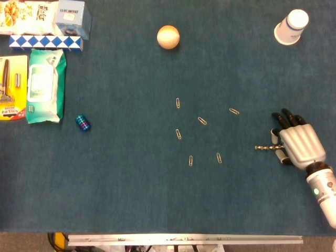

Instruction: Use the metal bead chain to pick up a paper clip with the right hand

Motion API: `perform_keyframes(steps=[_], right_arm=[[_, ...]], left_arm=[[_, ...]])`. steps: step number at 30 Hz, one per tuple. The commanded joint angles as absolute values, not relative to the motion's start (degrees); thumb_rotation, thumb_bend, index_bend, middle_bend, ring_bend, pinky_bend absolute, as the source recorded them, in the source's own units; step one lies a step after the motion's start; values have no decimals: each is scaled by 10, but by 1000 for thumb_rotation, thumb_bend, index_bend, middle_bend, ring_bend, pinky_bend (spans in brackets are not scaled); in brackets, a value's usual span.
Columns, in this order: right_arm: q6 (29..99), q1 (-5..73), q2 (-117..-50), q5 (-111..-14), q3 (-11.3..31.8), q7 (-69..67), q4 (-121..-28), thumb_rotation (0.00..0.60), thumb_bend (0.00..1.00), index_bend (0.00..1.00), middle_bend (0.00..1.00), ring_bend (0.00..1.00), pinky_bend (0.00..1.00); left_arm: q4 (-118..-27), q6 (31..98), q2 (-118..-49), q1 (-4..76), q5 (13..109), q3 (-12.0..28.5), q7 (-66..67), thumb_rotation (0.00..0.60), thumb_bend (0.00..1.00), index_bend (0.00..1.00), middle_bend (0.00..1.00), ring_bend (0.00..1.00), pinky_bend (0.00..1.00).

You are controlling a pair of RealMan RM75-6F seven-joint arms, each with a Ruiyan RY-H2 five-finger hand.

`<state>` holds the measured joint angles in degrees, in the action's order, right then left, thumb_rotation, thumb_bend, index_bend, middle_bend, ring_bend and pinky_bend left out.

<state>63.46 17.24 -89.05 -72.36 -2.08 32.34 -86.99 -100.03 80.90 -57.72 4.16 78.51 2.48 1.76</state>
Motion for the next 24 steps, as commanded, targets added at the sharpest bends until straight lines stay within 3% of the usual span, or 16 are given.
perform_keyframes(steps=[1, 24], right_arm=[[635, 173, -891, -723, -21, 324, -870, 600, 303, 527, 139, 28, 185], [663, 167, -874, -744, -26, 319, -898, 600, 383, 576, 145, 27, 185]], left_arm=[[-1000, 809, -577, 42, 785, 25, 18, 600, 91, 449, 338, 339, 425], [-1000, 807, -577, 42, 782, 26, 18, 600, 91, 449, 338, 339, 425]])
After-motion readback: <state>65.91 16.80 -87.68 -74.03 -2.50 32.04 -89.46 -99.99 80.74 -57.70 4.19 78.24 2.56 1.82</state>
